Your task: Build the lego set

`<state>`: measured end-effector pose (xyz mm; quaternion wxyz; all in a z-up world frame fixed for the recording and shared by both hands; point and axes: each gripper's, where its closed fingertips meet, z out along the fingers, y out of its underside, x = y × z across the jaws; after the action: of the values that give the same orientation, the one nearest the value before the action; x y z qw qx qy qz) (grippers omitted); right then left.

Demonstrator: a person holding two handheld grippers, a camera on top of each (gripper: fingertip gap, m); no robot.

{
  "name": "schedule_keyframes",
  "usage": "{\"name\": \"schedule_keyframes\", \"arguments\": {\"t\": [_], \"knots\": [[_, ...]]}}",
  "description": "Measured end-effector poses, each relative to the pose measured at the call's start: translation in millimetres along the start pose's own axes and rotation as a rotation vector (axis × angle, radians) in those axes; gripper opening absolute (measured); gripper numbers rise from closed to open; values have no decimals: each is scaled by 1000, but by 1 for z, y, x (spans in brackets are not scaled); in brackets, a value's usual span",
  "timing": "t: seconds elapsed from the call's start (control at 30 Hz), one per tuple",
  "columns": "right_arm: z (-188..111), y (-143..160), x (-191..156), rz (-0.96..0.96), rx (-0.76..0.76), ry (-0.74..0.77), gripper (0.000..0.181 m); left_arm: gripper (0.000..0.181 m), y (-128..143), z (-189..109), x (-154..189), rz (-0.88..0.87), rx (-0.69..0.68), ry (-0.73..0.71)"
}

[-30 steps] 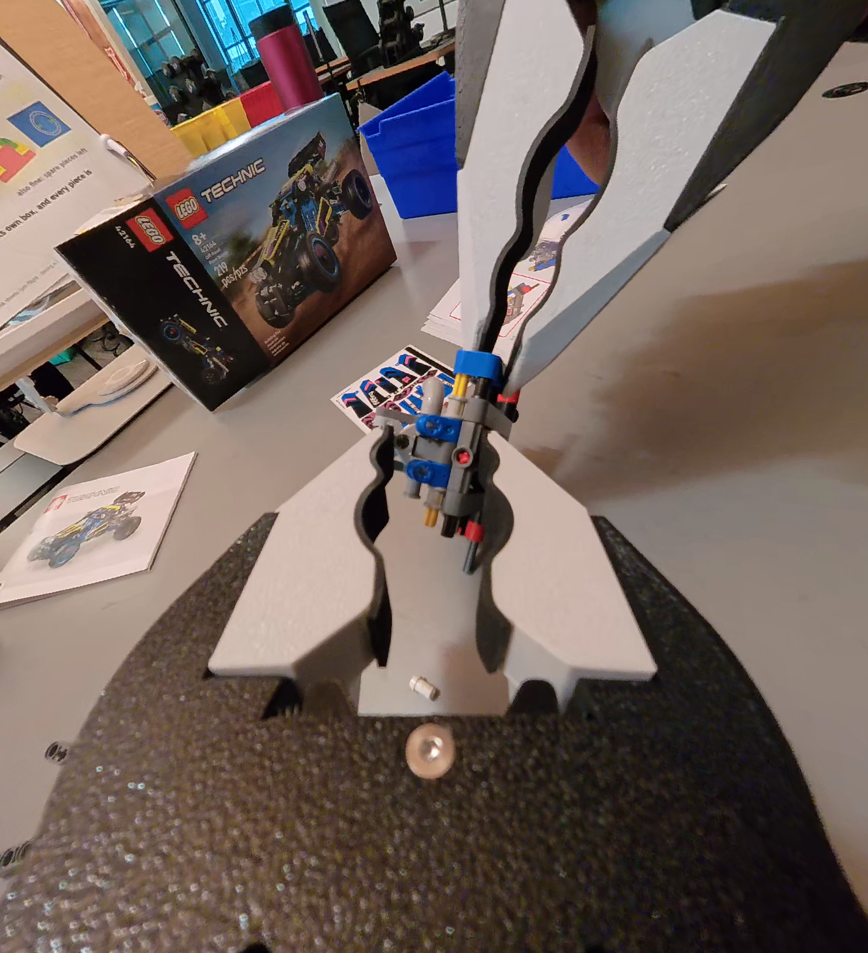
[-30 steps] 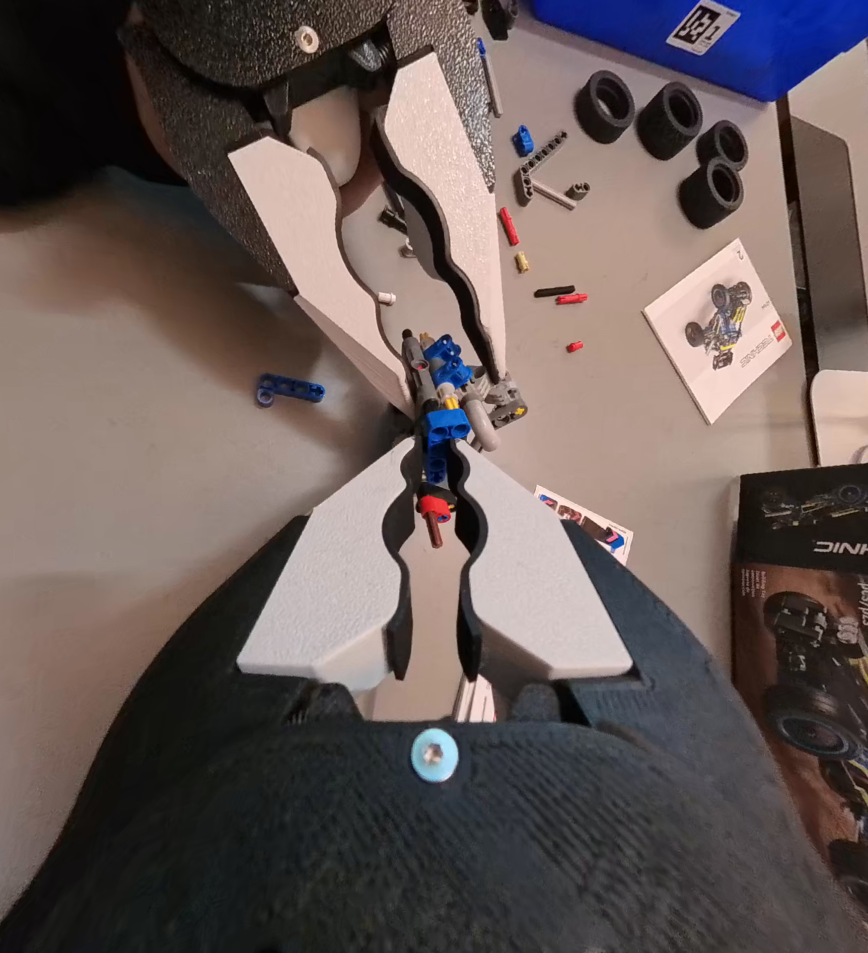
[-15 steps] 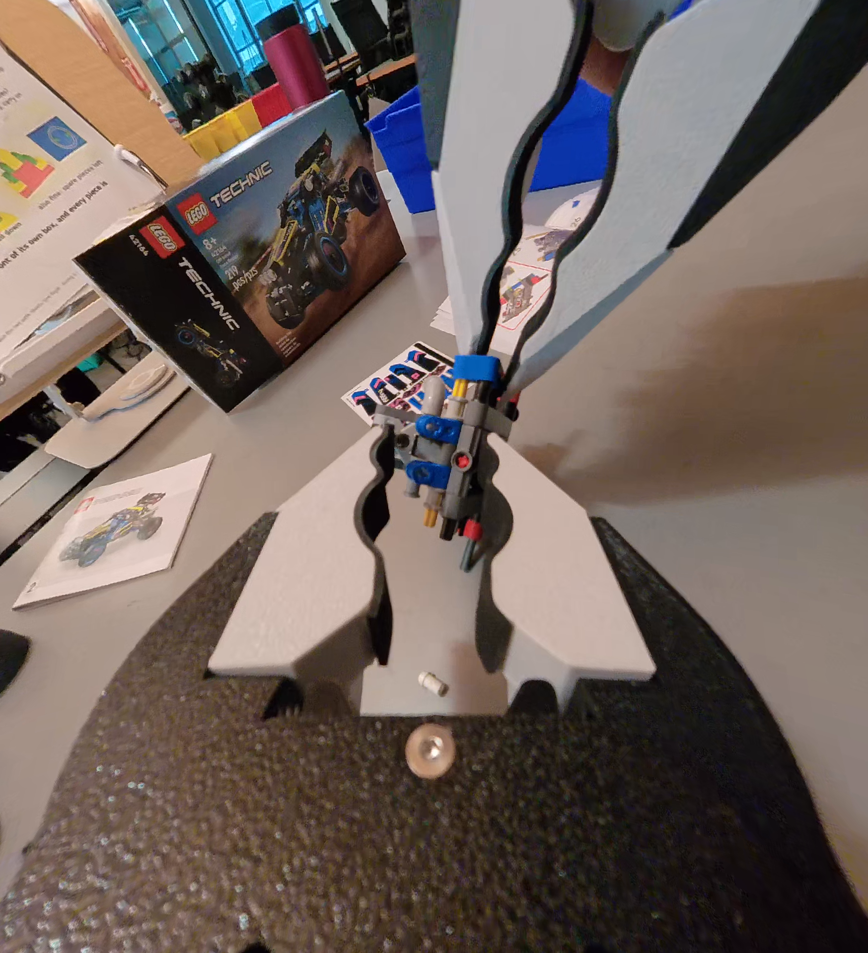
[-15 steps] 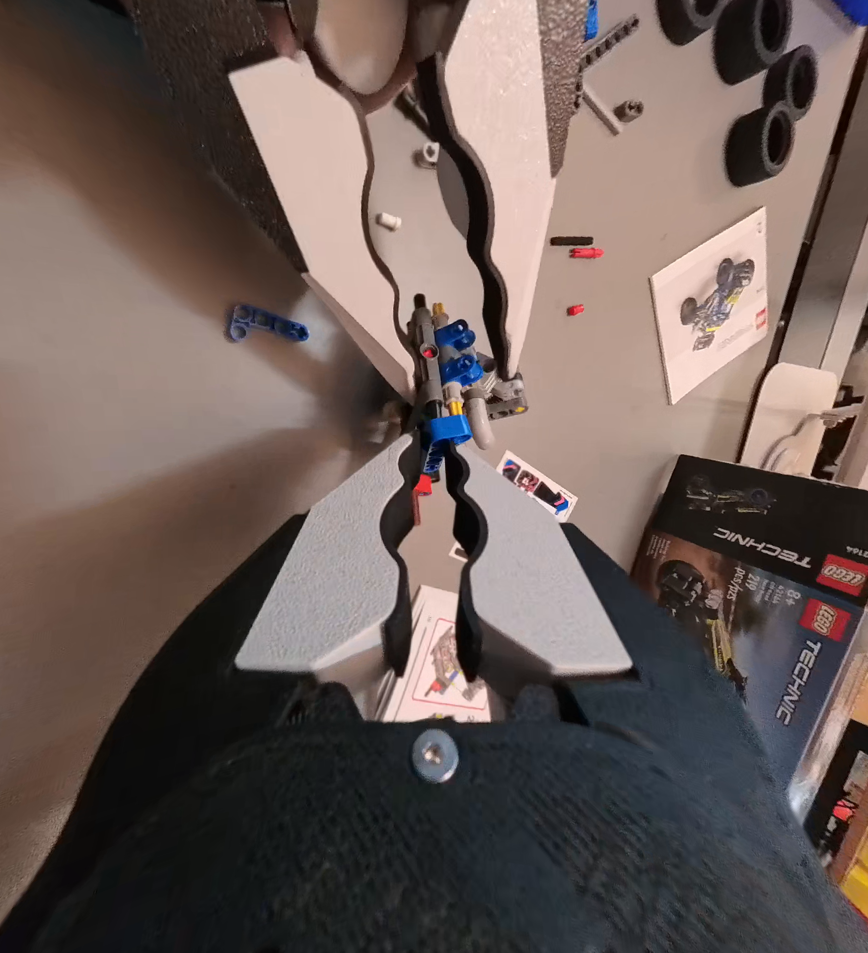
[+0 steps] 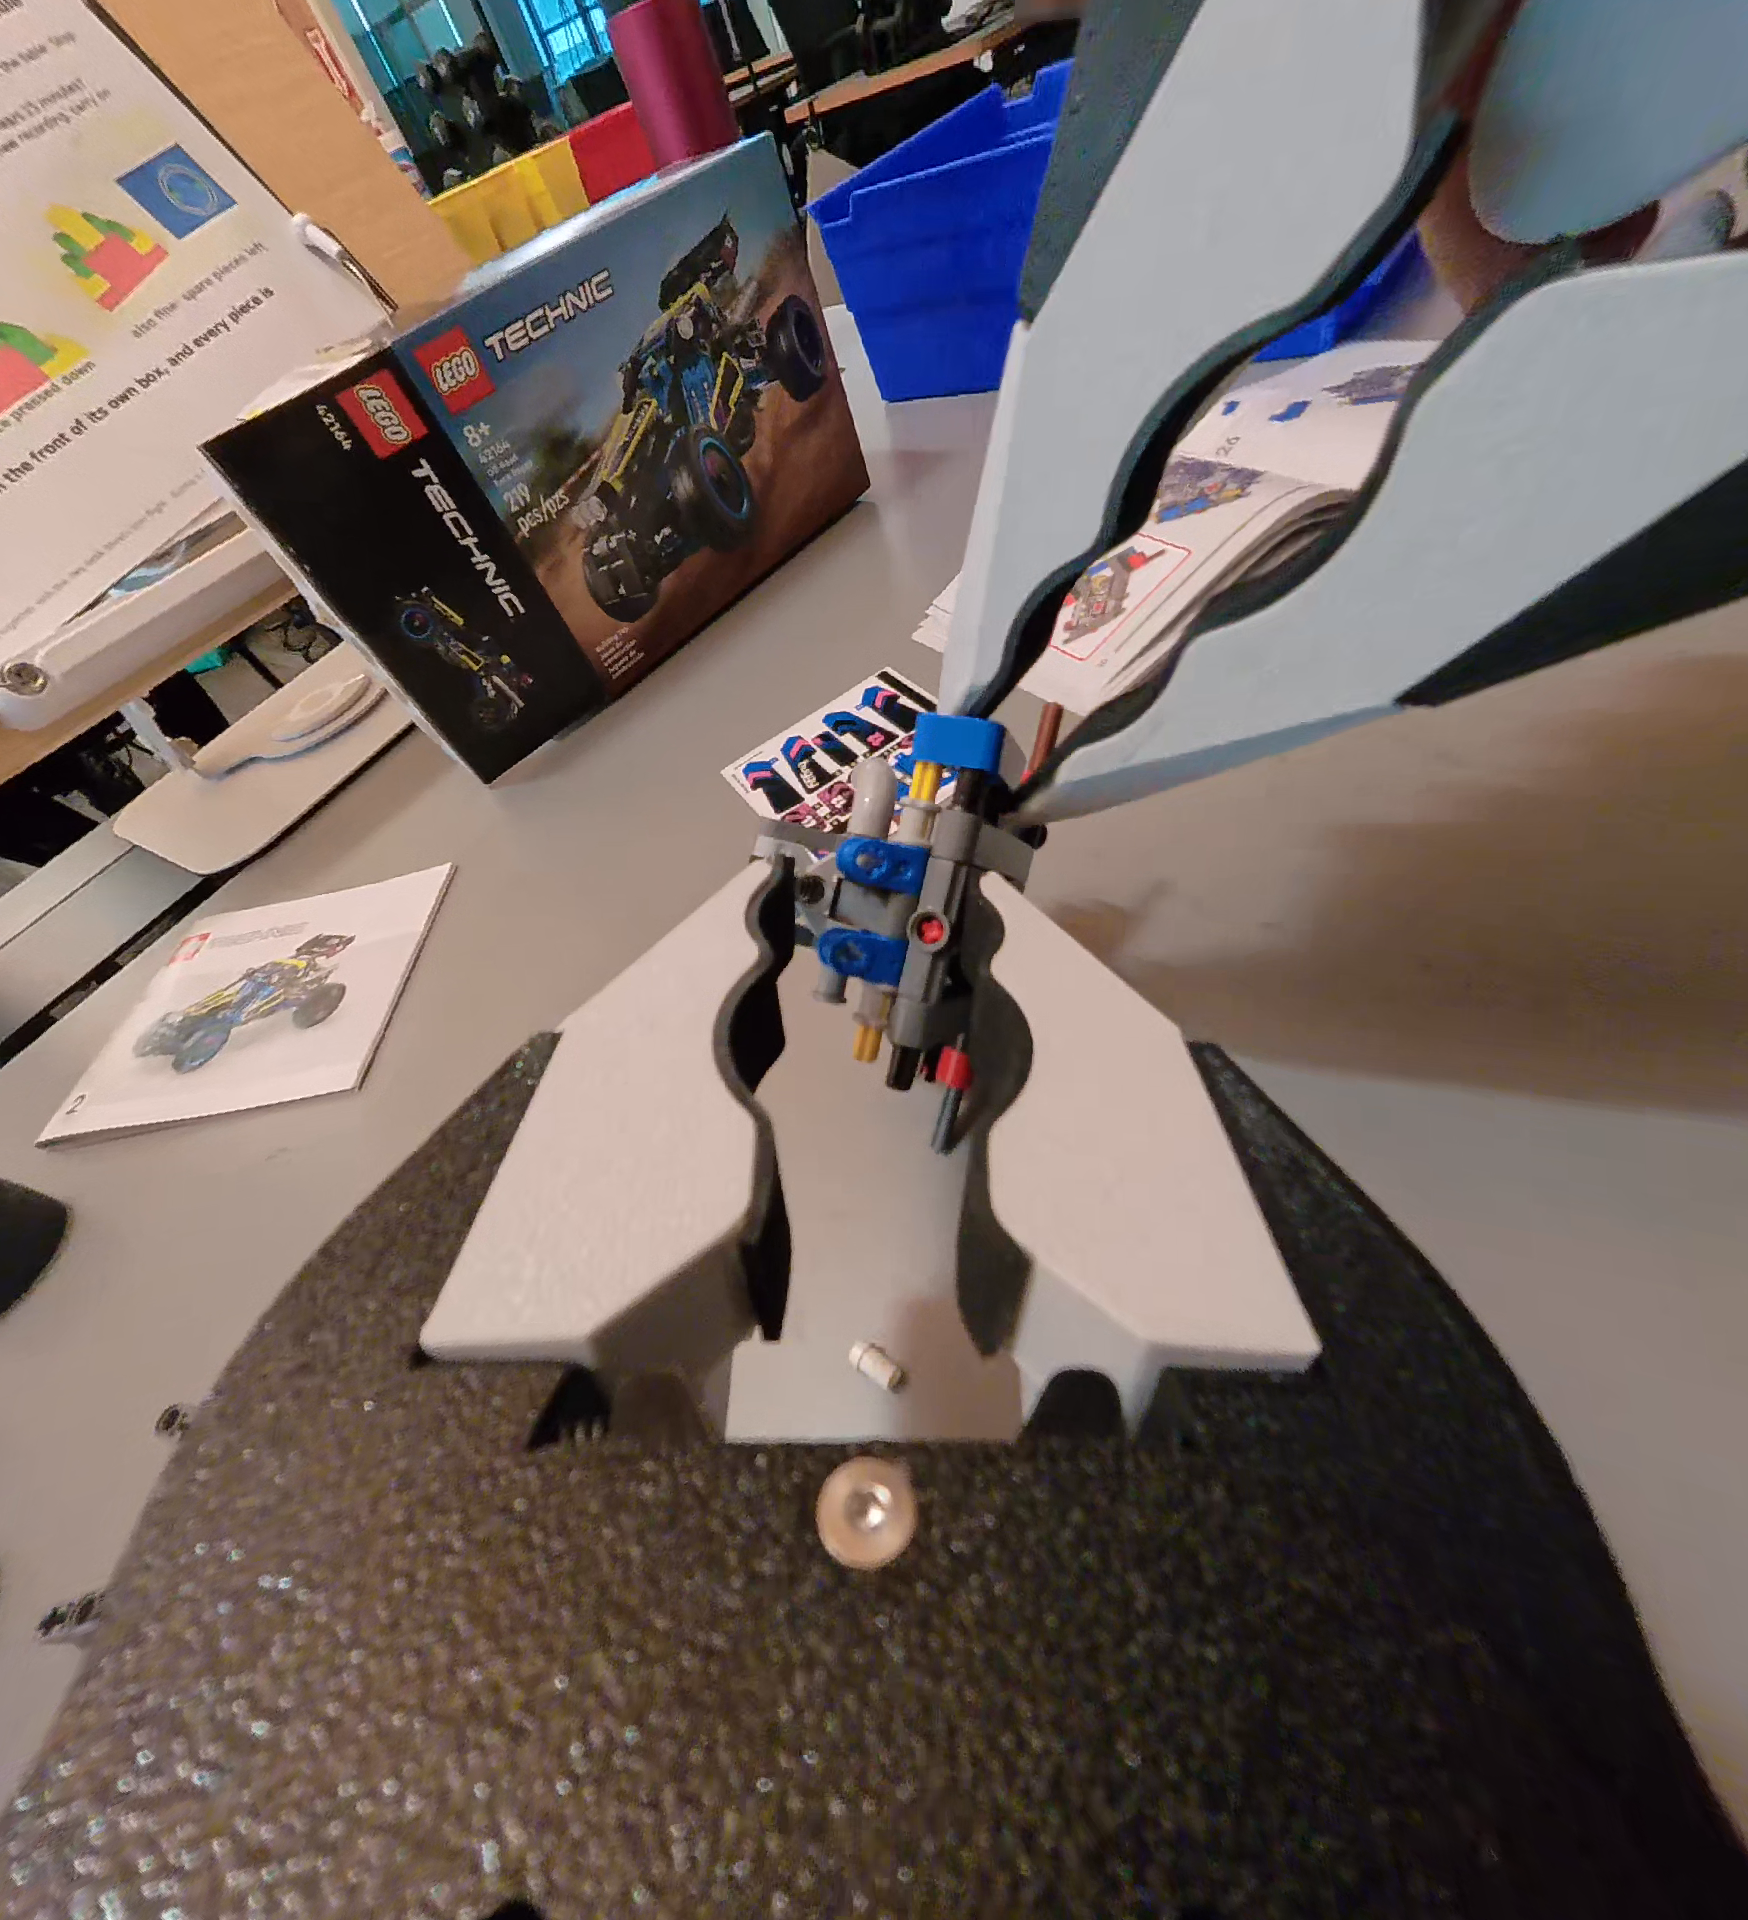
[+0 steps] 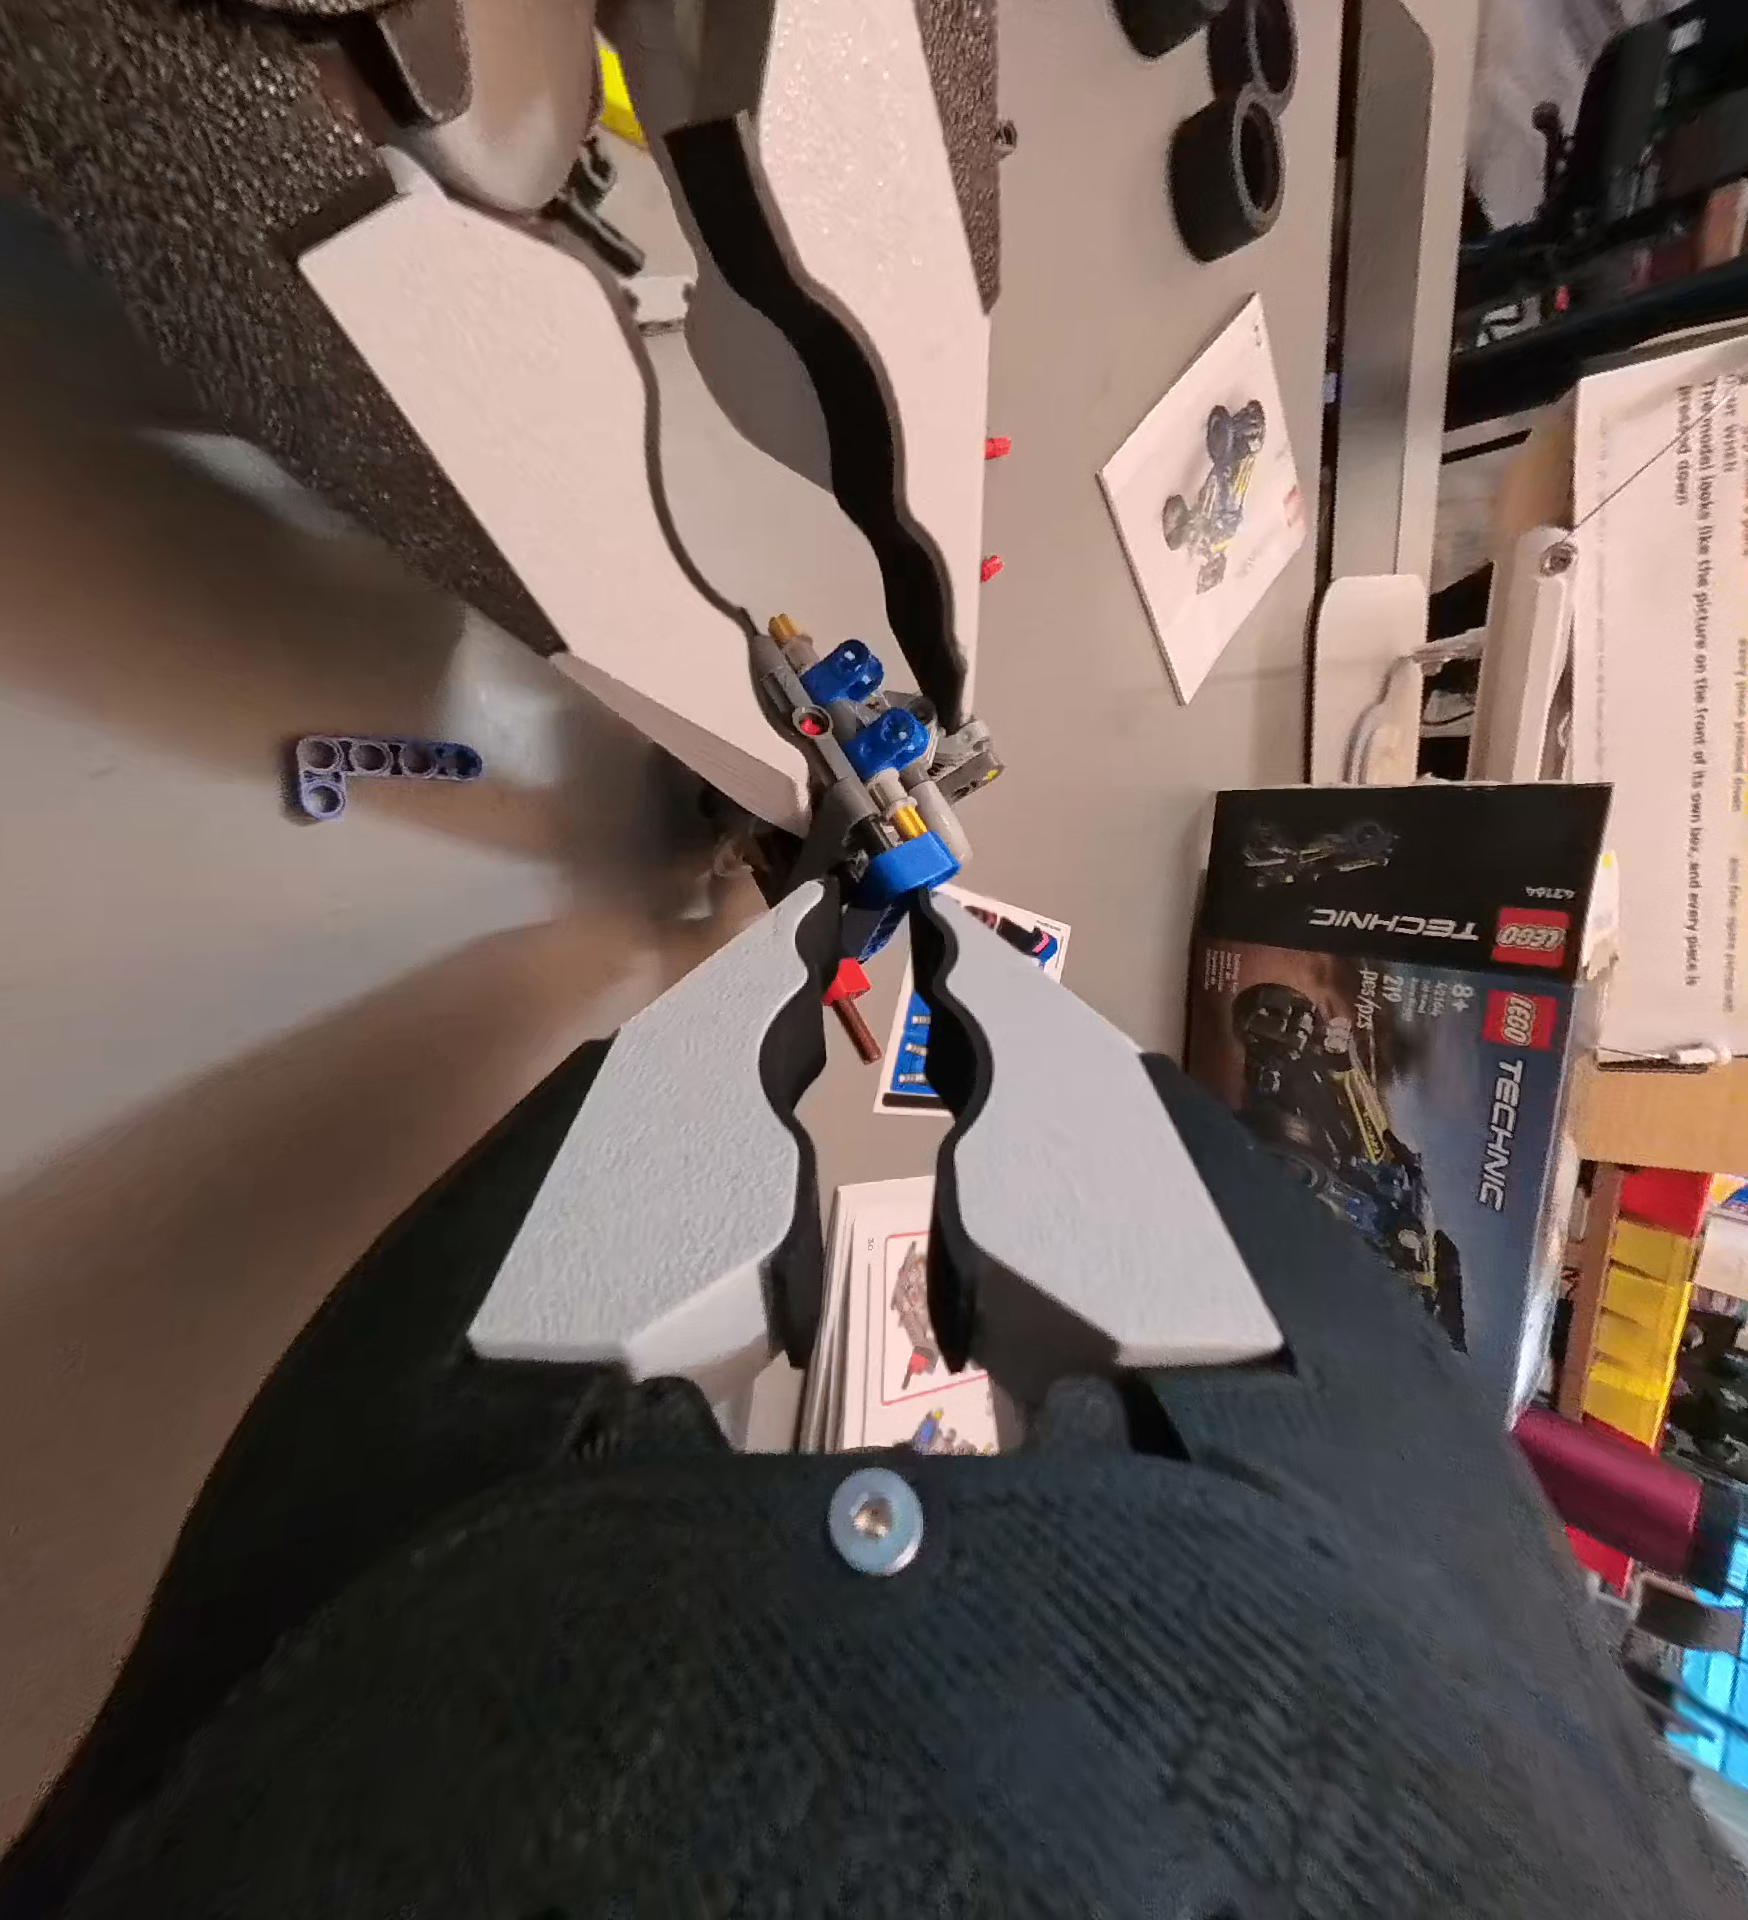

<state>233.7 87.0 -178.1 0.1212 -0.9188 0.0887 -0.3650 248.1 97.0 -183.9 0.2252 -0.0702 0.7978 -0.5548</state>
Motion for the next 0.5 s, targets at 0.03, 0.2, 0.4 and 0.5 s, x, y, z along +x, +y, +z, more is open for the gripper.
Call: {"name": "schedule_keyframes", "arguments": {"t": [0.03, 0.2, 0.4, 0.5], "knots": [[0, -1, 0, -11, 15, 2, 12, 29, 0, 0, -1, -1, 3, -1], [-3, -7, 1, 4, 163, -72, 9, 29, 0, -4, -3, -18, 20, 5], [-2, -5, 0, 22, 225, -151, 9, 29, -1, -2, -1, -13, 20, 13], [-3, -4, 0, 37, 244, -207, 8, 29, -1, -2, 0, -7, 23, 17]]}}
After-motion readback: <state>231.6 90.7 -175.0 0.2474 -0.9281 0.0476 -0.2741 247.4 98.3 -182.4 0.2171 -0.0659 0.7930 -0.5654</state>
